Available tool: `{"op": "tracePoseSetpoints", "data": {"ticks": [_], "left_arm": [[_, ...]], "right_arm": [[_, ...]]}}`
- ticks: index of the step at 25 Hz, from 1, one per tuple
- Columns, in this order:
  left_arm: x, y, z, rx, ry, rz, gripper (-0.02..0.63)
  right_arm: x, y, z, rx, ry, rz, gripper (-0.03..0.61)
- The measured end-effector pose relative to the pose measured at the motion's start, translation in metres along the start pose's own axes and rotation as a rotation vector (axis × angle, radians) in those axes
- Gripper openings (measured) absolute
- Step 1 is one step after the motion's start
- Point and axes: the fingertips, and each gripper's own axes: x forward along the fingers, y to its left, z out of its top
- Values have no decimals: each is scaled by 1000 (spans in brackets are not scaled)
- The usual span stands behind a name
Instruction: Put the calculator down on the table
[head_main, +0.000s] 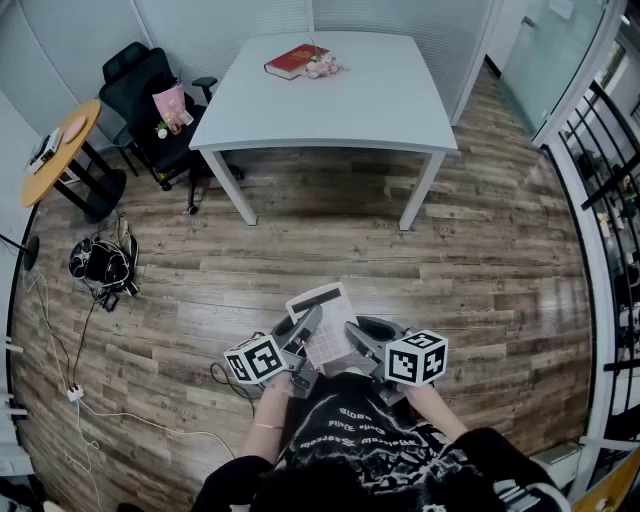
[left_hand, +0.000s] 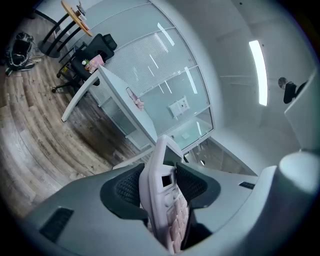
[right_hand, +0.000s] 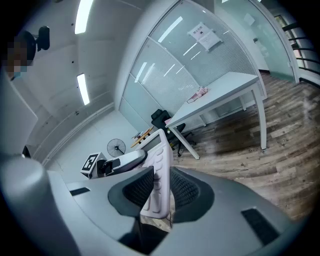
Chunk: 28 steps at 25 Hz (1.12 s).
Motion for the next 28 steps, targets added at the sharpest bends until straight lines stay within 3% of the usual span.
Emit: {"op": "tracePoseSetpoints", "data": {"ticks": [7,12,21,28], "left_arm": [[3,2,-5,-38,9,-19,213],[-1,12,-10,-119,60,-49,212],[-7,37,24,-133,98,-81,212],[-11,51,54,-92,122,-92,207]], "right_arm": [[2,-4,-3,8,-2,-14,114],[11,-4,-8,24,-7,-36,114],[51,9,2,7,-10,-82,114],[80,19,12,23,-52,-91,115]]}}
